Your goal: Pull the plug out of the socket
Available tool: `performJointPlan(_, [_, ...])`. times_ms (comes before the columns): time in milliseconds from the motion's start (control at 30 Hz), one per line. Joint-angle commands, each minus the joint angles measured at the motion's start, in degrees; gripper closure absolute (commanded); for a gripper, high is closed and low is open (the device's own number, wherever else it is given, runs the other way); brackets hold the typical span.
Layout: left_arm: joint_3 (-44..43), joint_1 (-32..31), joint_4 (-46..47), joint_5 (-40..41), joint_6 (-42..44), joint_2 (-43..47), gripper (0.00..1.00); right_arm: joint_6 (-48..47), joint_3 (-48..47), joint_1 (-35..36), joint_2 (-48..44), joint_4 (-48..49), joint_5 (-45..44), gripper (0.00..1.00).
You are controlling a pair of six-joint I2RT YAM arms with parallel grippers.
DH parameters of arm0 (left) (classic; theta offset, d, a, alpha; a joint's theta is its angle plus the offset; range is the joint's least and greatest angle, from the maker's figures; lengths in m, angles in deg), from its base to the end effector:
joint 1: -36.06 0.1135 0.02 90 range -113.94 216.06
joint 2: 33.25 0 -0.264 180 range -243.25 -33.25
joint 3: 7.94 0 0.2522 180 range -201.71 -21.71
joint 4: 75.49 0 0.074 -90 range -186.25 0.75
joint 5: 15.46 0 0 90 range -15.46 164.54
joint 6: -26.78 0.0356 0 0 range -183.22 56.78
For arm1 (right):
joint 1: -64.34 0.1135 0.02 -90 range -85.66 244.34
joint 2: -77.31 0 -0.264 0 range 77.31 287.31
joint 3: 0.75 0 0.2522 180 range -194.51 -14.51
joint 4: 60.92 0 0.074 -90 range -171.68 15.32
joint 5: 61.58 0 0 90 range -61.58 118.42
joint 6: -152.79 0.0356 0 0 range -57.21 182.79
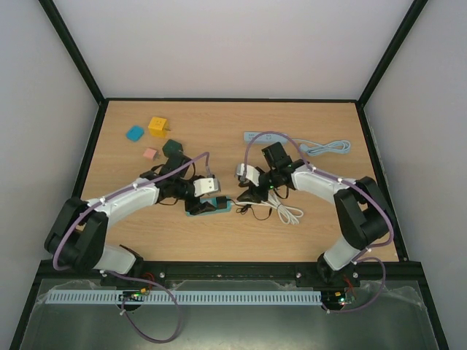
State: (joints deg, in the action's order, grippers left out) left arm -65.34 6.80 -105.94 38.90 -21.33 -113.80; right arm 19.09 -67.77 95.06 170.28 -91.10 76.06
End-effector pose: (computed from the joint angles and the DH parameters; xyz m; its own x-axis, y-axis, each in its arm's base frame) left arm 0.2251 -0.1499 0.1919 -0.0561 0.6534 -0.7549 0.9891 0.1393 0.0471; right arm 0.2574 0.1836 0.1854 -0.0337 -0.5615 -0.8268 -0.9979 -0.0264 0.0585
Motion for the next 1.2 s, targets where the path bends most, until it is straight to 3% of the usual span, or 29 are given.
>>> performJointPlan(0, [-0.9, -2.3, 3.8, 1.2, -0.7, -1.7, 0.31, 0.9, 1.2, -3.1, -1.1, -2.5, 5.2, 0.47])
performJointPlan(133, [-1.9, -4.2, 4.9, 2.5, -0.7, -3.6, 0.36, 4.4, -0.3, -4.4, 1.0, 0.0, 8.5, 0.48])
performJointPlan(333, [-3.6, -5.8, 4.9, 2.7, -0.2, -5.6, 0.46, 7.7, -0.6, -3.9, 4.7, 8.7, 5.9, 0.51])
performJointPlan(567, [-4.0, -6.7, 2.3, 2.8, 2.7, -6.4, 0.65, 6.8, -0.5, -0.6, 9.1, 11.0, 3.5, 0.53])
performJointPlan(767, [-3.2, -6.7, -0.6, 0.1, 5.4, -5.3, 0.73, 6.3, 0.6, 1.1, 9.6, 13.0, 3.3, 0.53])
performJointPlan(1167, [-3.3, -6.6, -0.9, -0.2, 6.3, -5.7, 0.79, 3.8, 4.7, 4.6, 8.7, 16.2, 4.9, 0.35])
